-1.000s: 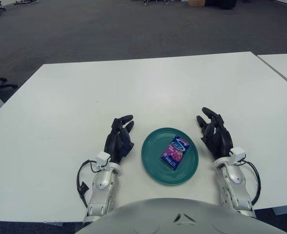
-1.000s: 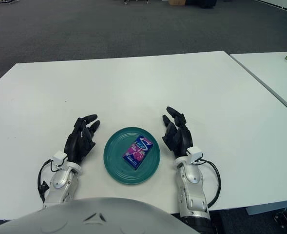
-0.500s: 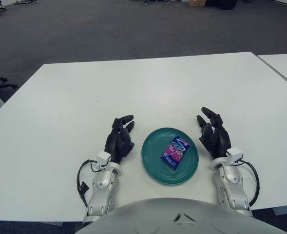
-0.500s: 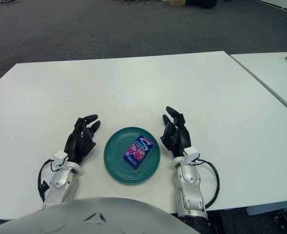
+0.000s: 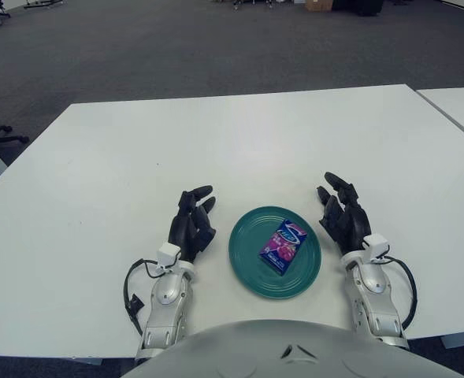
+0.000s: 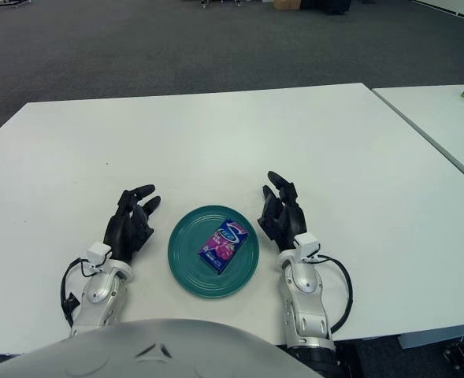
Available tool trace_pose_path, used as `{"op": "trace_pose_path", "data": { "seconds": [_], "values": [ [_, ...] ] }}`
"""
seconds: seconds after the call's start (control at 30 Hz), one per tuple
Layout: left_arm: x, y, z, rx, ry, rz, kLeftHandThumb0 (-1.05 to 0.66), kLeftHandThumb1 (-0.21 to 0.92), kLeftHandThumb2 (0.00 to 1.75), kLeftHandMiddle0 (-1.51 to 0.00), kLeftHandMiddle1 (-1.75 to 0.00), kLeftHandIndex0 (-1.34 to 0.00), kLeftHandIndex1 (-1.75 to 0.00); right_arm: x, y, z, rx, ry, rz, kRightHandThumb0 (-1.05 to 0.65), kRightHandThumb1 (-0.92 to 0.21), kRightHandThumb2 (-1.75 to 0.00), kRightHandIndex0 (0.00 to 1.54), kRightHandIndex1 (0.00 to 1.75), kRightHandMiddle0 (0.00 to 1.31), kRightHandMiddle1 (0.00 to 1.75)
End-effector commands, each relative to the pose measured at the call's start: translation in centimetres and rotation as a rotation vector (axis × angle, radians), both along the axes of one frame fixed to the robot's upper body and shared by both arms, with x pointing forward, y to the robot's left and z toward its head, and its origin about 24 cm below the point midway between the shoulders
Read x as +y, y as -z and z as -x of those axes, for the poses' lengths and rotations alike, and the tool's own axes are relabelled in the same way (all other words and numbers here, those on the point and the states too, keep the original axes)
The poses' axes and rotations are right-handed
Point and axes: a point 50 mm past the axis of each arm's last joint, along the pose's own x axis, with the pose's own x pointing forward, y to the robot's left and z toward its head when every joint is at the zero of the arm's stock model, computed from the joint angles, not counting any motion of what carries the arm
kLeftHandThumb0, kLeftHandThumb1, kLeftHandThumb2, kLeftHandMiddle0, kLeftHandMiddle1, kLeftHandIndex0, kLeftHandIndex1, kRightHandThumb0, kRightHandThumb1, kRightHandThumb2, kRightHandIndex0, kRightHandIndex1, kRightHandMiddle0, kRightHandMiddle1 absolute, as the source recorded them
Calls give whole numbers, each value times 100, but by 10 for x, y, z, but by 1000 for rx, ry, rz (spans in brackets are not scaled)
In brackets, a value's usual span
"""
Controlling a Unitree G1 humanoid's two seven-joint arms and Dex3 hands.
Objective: Put the gum into the plate.
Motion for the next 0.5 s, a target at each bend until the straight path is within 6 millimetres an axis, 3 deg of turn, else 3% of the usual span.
{"op": "trace_pose_path", "data": {
  "seconds": [0.0, 0.47],
  "values": [
    [3, 9, 6, 64, -18, -14, -92, 92, 97, -38, -64, -20, -111, 2, 21, 13, 144, 10, -12, -81, -92, -91, 25, 0, 0, 53],
    [3, 7, 7, 60, -13, -11, -90, 92, 97, -37, -66, -20, -111, 3, 22, 17, 180, 22, -3, -80, -92, -91, 24, 1, 0, 49]
  ]
}}
